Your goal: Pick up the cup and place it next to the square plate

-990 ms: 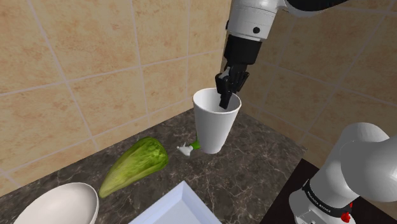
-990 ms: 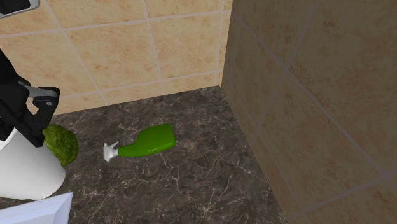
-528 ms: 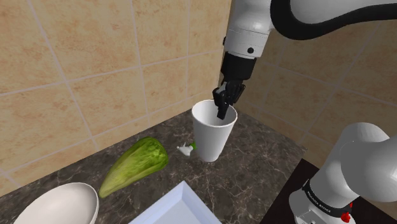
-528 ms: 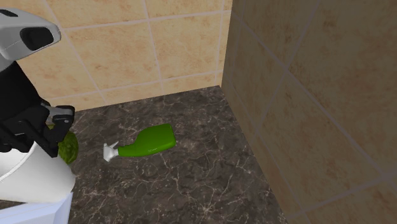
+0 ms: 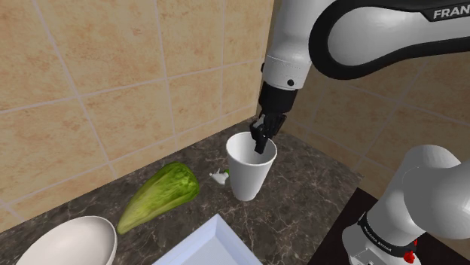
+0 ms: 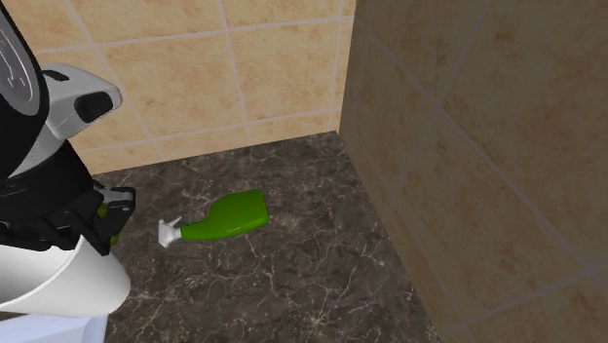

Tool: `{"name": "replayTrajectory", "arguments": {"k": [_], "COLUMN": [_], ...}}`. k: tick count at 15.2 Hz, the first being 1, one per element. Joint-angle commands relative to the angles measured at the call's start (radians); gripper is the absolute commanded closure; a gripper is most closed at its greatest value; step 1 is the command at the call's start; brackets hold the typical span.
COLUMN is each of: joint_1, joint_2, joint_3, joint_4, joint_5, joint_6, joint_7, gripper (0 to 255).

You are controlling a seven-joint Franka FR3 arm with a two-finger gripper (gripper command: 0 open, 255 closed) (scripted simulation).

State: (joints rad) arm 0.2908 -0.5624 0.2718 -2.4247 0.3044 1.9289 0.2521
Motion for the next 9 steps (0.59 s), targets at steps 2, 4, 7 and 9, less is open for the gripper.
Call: {"name": "replayTrajectory", "arguments": {"k": [2,4,7,9], "joint_1": [0.002,0.003,0.006,0.007], "joint_2": [0.005,0.011,0.022,0.03], "joint_3": [0.005,0.009,0.016,0.02], "joint_4": [-0.035,-0.058,-0.09,-0.111], "joint_5": [0.006,0.011,0.017,0.022], "joint_6": [0.04,0.069,0.111,0.141], "joint_7": [-0.006,-0.01,-0.017,-0.021], "gripper": [255,255,255,255]}}
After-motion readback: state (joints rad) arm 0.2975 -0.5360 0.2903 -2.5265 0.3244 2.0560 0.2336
